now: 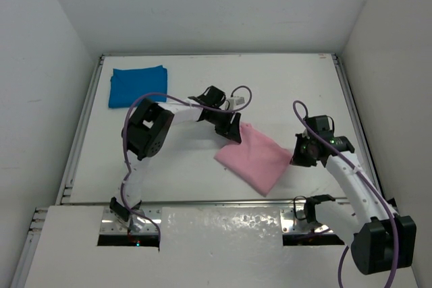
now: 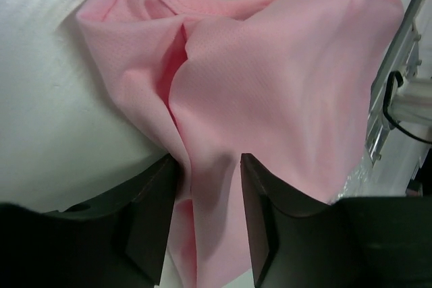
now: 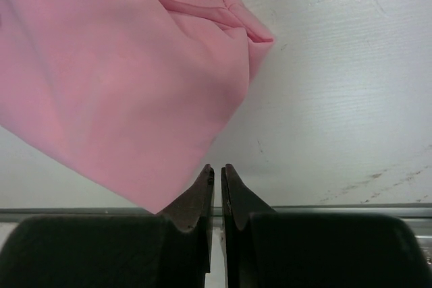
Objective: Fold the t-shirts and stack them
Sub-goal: Put the neatly folded tshirt into the corner of the board with the left arm
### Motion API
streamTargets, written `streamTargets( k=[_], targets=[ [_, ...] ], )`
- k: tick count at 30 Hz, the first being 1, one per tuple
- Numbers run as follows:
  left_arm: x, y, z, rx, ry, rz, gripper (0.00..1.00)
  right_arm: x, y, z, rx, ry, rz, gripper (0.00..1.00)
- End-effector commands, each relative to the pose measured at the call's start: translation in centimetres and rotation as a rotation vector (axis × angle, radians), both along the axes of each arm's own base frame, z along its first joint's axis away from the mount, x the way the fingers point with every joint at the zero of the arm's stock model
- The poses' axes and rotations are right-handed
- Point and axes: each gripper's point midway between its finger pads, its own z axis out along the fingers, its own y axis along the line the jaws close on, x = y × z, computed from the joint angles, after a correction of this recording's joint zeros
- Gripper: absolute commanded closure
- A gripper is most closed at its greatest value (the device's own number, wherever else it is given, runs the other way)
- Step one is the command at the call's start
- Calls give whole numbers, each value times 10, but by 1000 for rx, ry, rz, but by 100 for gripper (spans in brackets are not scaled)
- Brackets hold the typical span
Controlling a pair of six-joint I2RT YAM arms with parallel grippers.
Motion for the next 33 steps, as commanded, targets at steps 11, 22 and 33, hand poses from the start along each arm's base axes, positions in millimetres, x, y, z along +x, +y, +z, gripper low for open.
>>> streamTargets(
  k=[11,22,33],
  targets=[
    [-91,68,-79,320,244,-83,100,1,0,2,13,-38,-13,93],
    [-26,5,-5,108,119,56,100,10,8,1,52,-62,3,93],
    [37,16,45,20,50,236,100,28,22,4,117,-102,31,89]
  ],
)
